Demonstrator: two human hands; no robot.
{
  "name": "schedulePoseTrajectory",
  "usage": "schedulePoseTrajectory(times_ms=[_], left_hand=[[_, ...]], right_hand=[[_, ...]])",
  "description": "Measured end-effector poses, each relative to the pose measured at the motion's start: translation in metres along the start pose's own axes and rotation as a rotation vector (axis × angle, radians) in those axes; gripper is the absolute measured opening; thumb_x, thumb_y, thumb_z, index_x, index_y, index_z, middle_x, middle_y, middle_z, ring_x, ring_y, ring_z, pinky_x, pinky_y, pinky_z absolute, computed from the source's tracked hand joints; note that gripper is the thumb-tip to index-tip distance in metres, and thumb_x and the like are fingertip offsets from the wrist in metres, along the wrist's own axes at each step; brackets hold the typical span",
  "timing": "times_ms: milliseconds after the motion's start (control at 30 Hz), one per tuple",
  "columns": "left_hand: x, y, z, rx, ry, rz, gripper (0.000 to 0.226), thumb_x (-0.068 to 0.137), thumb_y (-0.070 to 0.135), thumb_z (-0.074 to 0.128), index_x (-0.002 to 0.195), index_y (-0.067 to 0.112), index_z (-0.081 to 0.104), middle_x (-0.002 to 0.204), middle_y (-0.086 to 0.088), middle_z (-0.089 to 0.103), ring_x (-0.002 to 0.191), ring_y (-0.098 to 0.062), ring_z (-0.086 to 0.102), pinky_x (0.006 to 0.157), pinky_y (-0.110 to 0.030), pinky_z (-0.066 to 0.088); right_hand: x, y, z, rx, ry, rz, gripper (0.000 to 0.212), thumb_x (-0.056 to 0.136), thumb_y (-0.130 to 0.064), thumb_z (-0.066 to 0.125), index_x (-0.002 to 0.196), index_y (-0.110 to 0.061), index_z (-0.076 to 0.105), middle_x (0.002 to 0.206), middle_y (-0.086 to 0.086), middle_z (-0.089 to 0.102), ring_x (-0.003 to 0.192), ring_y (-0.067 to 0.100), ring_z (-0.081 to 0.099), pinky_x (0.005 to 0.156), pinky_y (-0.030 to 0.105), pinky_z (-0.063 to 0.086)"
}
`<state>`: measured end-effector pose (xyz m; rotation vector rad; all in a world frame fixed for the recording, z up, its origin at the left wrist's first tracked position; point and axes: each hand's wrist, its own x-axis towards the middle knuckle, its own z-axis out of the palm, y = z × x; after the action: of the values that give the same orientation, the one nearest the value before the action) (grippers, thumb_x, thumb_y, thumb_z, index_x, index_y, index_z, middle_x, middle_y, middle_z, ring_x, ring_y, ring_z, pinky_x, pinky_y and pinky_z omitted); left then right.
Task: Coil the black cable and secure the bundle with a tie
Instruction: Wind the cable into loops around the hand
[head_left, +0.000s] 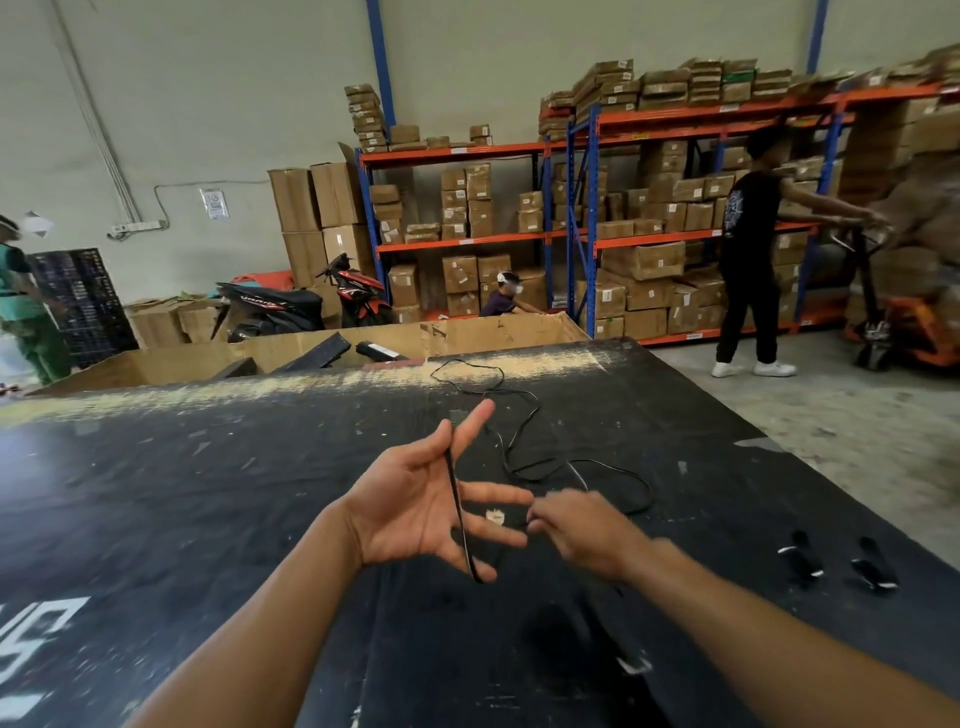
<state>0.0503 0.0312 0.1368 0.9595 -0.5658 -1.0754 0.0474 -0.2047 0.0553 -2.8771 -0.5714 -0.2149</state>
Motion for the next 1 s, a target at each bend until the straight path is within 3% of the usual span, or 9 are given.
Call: schedulePoseTrajectory(times_ms=[100, 200, 333, 567, 667, 767, 833, 900, 1000], left_hand=[[-0.003, -0.005, 0.004, 0.081, 0.036, -0.104, 0.045, 0.094, 0.061, 0.033, 0.138, 0.063, 0.029, 0.152, -0.031, 0.031, 0.134, -0.058, 0.030, 0.096, -0.074, 0.030], [-0.003, -0.011, 0.006, 0.136, 0.082, -0.204, 0.043, 0.091, 0.062, 0.040, 0.134, 0.064, 0.037, 0.150, -0.029, 0.034, 0.132, -0.057, 0.035, 0.100, -0.078, 0.023], [-0.004, -0.018, 0.003, 0.196, 0.173, -0.270, 0.042, 0.089, 0.064, 0.041, 0.131, 0.065, 0.040, 0.149, -0.025, 0.037, 0.131, -0.054, 0.039, 0.102, -0.078, 0.020], [-0.009, -0.014, -0.013, 0.158, 0.342, -0.218, 0.051, 0.089, 0.060, 0.040, 0.139, 0.059, 0.031, 0.153, -0.026, 0.027, 0.132, -0.060, 0.029, 0.100, -0.079, 0.021], [-0.010, -0.010, -0.021, 0.089, 0.420, -0.159, 0.051, 0.087, 0.059, 0.042, 0.137, 0.061, 0.031, 0.154, -0.026, 0.024, 0.131, -0.063, 0.028, 0.099, -0.080, 0.021], [-0.009, -0.006, -0.030, 0.006, 0.480, -0.063, 0.045, 0.091, 0.058, 0.037, 0.136, 0.062, 0.034, 0.147, -0.028, 0.033, 0.128, -0.064, 0.032, 0.098, -0.081, 0.022], [-0.007, -0.003, -0.033, -0.023, 0.491, -0.008, 0.042, 0.093, 0.059, 0.034, 0.135, 0.062, 0.037, 0.143, -0.030, 0.037, 0.125, -0.065, 0.037, 0.096, -0.081, 0.025], [-0.001, -0.001, -0.033, -0.042, 0.488, 0.038, 0.039, 0.094, 0.060, 0.032, 0.132, 0.062, 0.040, 0.142, -0.031, 0.039, 0.119, -0.064, 0.044, 0.093, -0.081, 0.029], [0.007, 0.005, -0.031, -0.072, 0.471, 0.132, 0.037, 0.095, 0.060, 0.030, 0.131, 0.063, 0.037, 0.141, -0.034, 0.039, 0.114, -0.064, 0.049, 0.089, -0.079, 0.037]], right_hand=[[0.025, 0.005, -0.034, -0.314, 0.002, -0.104, 0.024, 0.098, -0.035, 0.047, 0.116, -0.024, 0.058, 0.120, 0.001, 0.062, 0.119, 0.024, 0.051, 0.098, 0.045, 0.039], [0.046, -0.002, -0.070, -0.435, 0.005, -0.172, 0.025, 0.095, -0.029, 0.052, 0.118, -0.022, 0.057, 0.124, 0.000, 0.060, 0.126, 0.022, 0.047, 0.112, 0.056, 0.027], [0.064, -0.016, -0.114, -0.454, 0.073, -0.174, 0.016, 0.095, -0.031, 0.056, 0.105, -0.021, 0.063, 0.115, -0.001, 0.064, 0.119, 0.022, 0.053, 0.113, 0.063, 0.023], [0.070, -0.038, -0.144, -0.408, 0.233, -0.181, 0.018, 0.095, -0.037, 0.055, 0.098, -0.022, 0.066, 0.108, -0.001, 0.068, 0.110, 0.020, 0.059, 0.114, 0.057, 0.026], [0.066, -0.044, -0.148, -0.342, 0.293, -0.164, 0.021, 0.093, -0.039, 0.059, 0.083, -0.021, 0.065, 0.083, -0.005, 0.067, 0.086, 0.016, 0.061, 0.108, 0.050, 0.034], [0.057, -0.045, -0.147, -0.142, 0.255, -0.102, 0.026, 0.091, -0.039, 0.061, 0.074, -0.020, 0.063, 0.061, -0.014, 0.054, 0.063, 0.010, 0.055, 0.084, 0.039, 0.049], [0.049, -0.045, -0.143, -0.061, 0.216, -0.041, 0.025, 0.092, -0.040, 0.061, 0.078, -0.019, 0.065, 0.072, -0.006, 0.065, 0.071, 0.017, 0.061, 0.070, 0.036, 0.052], [0.042, -0.043, -0.138, 0.001, 0.203, 0.015, 0.024, 0.092, -0.039, 0.059, 0.082, -0.019, 0.066, 0.082, -0.001, 0.069, 0.079, 0.021, 0.062, 0.072, 0.038, 0.052], [0.031, -0.045, -0.126, 0.172, 0.151, 0.066, 0.024, 0.093, -0.039, 0.058, 0.087, -0.018, 0.069, 0.081, -0.003, 0.068, 0.078, 0.019, 0.063, 0.074, 0.038, 0.052]])
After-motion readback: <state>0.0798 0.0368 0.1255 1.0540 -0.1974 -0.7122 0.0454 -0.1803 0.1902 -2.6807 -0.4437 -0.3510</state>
